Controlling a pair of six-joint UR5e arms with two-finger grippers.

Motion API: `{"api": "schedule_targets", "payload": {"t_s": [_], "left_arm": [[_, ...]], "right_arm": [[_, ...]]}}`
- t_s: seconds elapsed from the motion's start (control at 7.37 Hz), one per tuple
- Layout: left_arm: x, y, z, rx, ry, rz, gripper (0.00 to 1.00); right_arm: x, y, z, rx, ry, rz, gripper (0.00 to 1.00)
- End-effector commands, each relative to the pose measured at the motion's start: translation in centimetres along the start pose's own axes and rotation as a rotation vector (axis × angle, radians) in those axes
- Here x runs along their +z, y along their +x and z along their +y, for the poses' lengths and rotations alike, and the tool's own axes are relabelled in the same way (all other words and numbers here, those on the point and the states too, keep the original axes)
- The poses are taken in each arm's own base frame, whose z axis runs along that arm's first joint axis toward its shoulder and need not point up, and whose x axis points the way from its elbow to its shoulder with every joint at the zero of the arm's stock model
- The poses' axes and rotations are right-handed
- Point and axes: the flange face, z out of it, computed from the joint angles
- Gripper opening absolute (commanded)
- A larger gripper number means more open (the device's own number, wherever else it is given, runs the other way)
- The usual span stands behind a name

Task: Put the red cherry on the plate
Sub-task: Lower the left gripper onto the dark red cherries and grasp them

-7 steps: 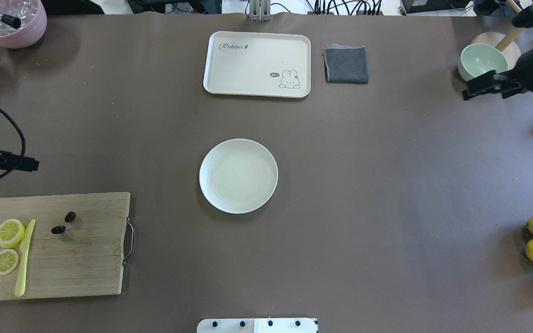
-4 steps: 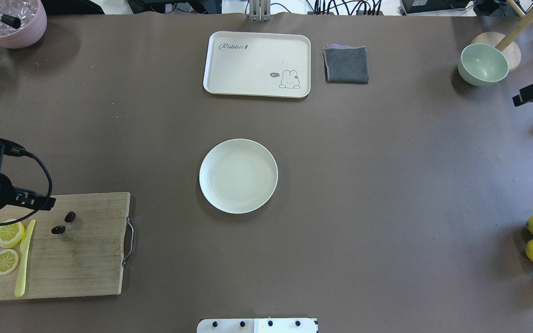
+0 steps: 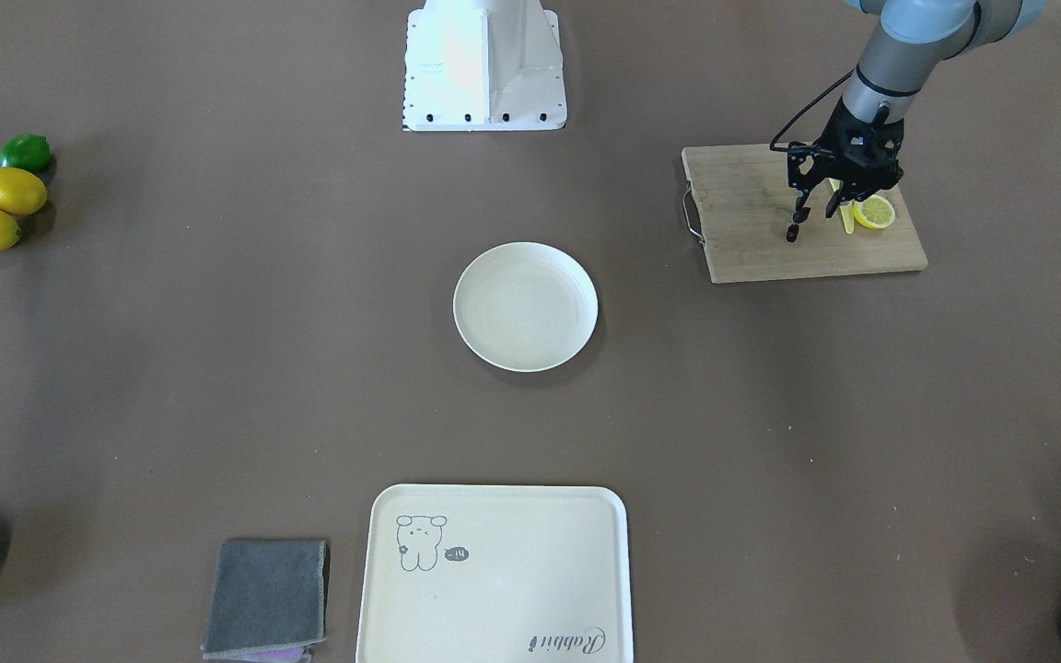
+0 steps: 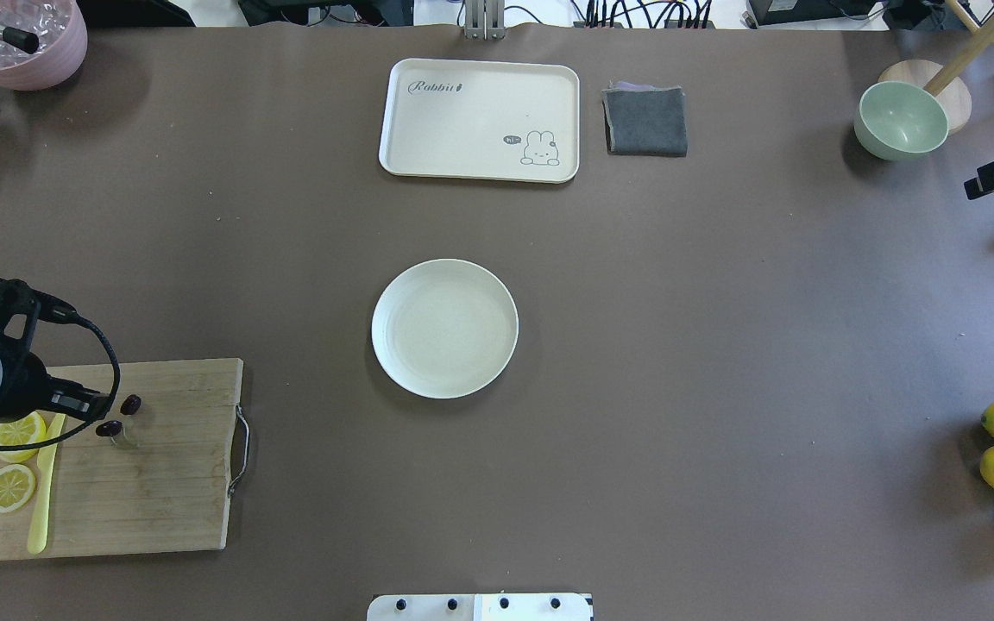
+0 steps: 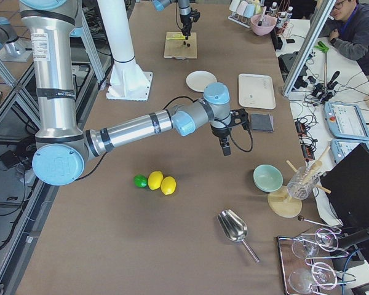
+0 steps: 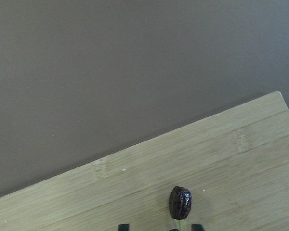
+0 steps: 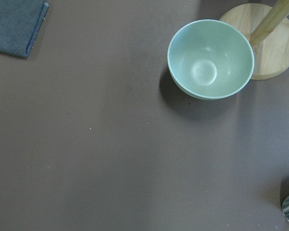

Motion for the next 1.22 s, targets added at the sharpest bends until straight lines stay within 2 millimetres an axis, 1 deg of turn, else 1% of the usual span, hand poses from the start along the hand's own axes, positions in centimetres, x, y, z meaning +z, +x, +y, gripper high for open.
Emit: {"api": "schedule_targets", "payload": {"t_s": [0.0, 0.14, 0.27, 0.41, 0.54, 0.68, 0.81, 0.95, 1.09], "left_arm": [[1.8, 0.4, 0.9, 0.018, 0.01, -0.004, 0.48], [2.6, 0.0, 1.0, 0.018, 0.019, 0.006, 0.48], [2.7, 0.0, 1.1, 0.017, 0.017, 0.006, 0.48], [2.7, 0.0, 1.2, 0.018, 0.016, 0.006, 0.44], [2.8, 0.3, 1.4, 0.024, 0.012, 0.01, 0.28], [2.7, 0.3, 1.4, 0.026, 0.012, 0.011, 0.1], [2.6, 0.5, 1.5, 0.028, 0.012, 0.013, 0.0], [2.5, 0.4, 1.6, 0.028, 0.012, 0.013, 0.0], [1.2, 0.9, 1.3, 0.029, 0.029, 0.031, 0.0]], "right_arm": [[0.0, 0.0, 0.0, -0.001, 0.0, -0.003, 1.0], [0.0, 0.0, 0.0, -0.001, -0.001, -0.004, 1.0], [-0.1, -0.1, 0.0, -0.002, 0.0, -0.006, 1.0], [0.0, -0.1, 0.1, 0.001, 0.0, -0.006, 1.0], [0.0, -0.1, 0.1, 0.003, 0.0, -0.006, 1.0], [0.0, 0.0, 0.1, 0.003, 0.0, -0.005, 1.0], [0.0, 0.0, 0.2, 0.007, -0.002, -0.007, 1.0], [0.0, 0.0, 0.1, 0.009, -0.001, -0.007, 1.0], [-0.1, -0.1, 0.1, 0.008, 0.0, -0.008, 1.0]]}}
